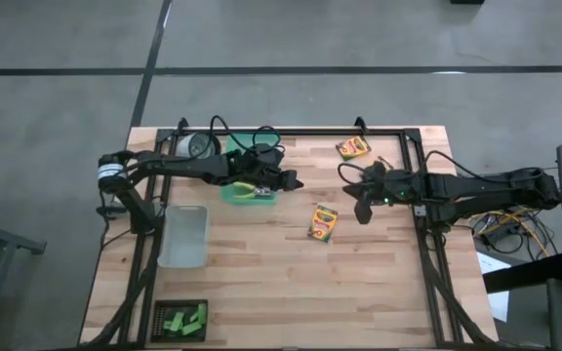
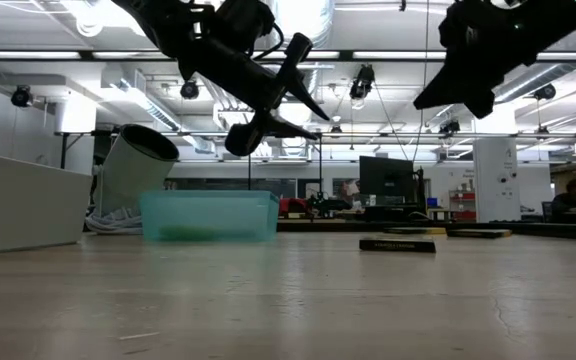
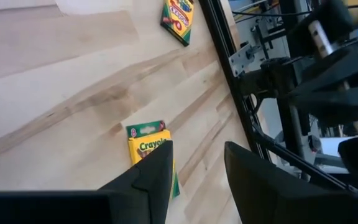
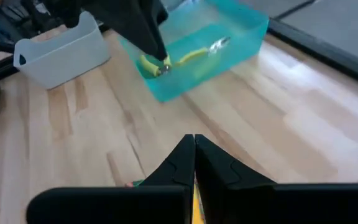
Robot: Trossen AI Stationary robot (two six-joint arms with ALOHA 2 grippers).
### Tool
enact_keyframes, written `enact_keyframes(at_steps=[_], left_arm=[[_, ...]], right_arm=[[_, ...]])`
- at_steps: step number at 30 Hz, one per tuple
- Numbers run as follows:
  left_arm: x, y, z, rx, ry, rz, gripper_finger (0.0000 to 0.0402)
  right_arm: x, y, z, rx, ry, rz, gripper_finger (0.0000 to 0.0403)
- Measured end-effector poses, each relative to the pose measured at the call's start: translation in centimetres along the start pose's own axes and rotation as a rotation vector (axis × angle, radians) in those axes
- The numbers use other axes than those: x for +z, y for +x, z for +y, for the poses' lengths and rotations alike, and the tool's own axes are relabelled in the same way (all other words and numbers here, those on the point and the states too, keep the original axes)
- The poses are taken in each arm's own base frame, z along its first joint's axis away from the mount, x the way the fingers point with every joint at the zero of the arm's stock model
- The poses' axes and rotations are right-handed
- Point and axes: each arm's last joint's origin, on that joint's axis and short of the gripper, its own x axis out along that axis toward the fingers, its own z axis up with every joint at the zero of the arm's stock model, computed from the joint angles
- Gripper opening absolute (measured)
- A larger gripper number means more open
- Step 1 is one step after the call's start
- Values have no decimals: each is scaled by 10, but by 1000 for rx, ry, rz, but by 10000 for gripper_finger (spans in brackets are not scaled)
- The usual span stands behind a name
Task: Pick & Place School Supplies
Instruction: Put the yellow crayon box into the gray bin
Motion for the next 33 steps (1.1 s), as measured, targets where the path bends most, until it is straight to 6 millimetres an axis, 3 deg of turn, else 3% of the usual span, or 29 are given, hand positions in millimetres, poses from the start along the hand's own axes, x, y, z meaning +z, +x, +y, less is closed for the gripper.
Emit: enact_keyframes(at_steps=[16,25,33], left_arm=[[0,0,5,48,-69,-15,149],[-1,0,7,62,-76,-7,149],[-2,0,8,66,-76,-5,149]], right_arm=[[-55,27,12,-4,25,-19,8],[-88,39,11,12,130,33,8],[-115,47,16,29,100,156,8]])
